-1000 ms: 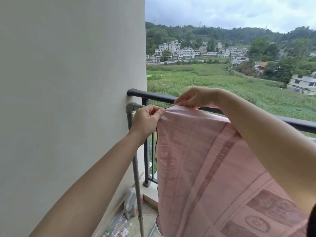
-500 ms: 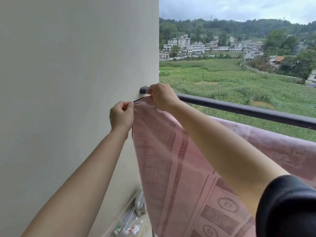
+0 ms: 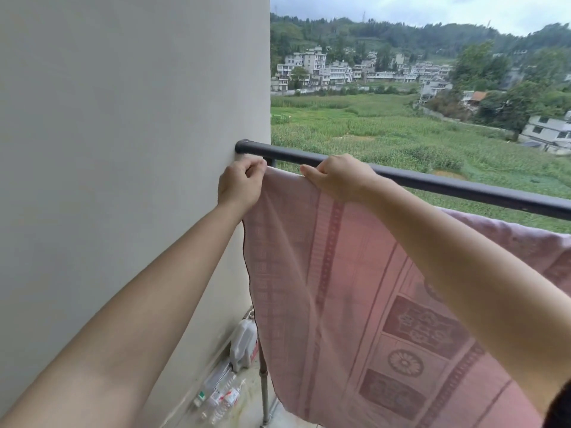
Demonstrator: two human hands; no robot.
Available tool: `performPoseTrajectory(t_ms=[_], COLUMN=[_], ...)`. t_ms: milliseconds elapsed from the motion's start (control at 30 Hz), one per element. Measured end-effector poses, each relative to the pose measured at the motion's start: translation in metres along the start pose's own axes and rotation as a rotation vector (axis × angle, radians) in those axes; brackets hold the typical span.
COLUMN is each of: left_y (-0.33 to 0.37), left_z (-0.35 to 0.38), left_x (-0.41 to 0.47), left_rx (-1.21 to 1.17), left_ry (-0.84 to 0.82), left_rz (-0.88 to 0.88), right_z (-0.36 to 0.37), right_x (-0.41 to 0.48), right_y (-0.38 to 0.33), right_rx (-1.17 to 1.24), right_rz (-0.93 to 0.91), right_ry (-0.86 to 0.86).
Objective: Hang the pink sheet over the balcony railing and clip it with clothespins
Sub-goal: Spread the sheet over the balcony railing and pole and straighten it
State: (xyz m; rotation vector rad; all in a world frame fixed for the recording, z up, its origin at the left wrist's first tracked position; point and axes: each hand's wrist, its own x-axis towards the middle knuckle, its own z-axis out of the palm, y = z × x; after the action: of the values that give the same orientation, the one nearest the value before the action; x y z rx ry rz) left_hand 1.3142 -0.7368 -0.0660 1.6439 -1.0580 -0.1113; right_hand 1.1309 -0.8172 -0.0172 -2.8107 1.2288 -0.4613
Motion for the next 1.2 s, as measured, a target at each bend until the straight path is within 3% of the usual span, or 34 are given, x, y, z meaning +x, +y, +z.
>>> performPoseTrajectory(t_ms=[133, 233, 400, 500, 567, 700, 800, 900, 1200], left_y=[0.016, 0.024, 0.023, 0.034, 0.045, 0.059, 0.063, 0.088, 0.193], left_z=[0.004, 0.002, 0.015, 0.045, 0.068, 0.100, 0.109, 0.119, 0.194], left_x=[0.004, 0.006, -0.007, -0.035, -0.053, -0.066, -0.067, -0.078, -0.197], left_rx=[-0.357, -0.309, 0.339, 0.427, 0.440, 0.429, 0.429, 0.422, 0.398], left_ry=[0.129, 0.202, 0.204, 0.149, 0.095, 0.124, 0.203, 0.172, -0.213], left_rz=[-0.313, -0.373, 0.022, 0.456, 0.638, 0.675, 0.549, 0.424, 0.884], right_z=[-0.013, -0.016, -0.014, -0.012, -0.017, -0.038, -0.051, -0.063, -0.105], right_x=[-0.036, -0.058, -0.096, -0.118, -0.132, -0.175, -0.219, -0.257, -0.384], right_y=[0.022, 0.030, 0.048, 0.066, 0.081, 0.125, 0.157, 0.185, 0.269], right_rx=[-0.090, -0.175, -0.397, -0.453, -0.496, -0.574, -0.596, -0.608, -0.513], right_rz=[-0.056, -0.084, -0.126, -0.075, -0.046, 0.055, 0.116, 0.224, 0.676], right_ry=[0.000, 0.042, 0.234, 0.341, 0.391, 0.468, 0.494, 0.488, 0.383])
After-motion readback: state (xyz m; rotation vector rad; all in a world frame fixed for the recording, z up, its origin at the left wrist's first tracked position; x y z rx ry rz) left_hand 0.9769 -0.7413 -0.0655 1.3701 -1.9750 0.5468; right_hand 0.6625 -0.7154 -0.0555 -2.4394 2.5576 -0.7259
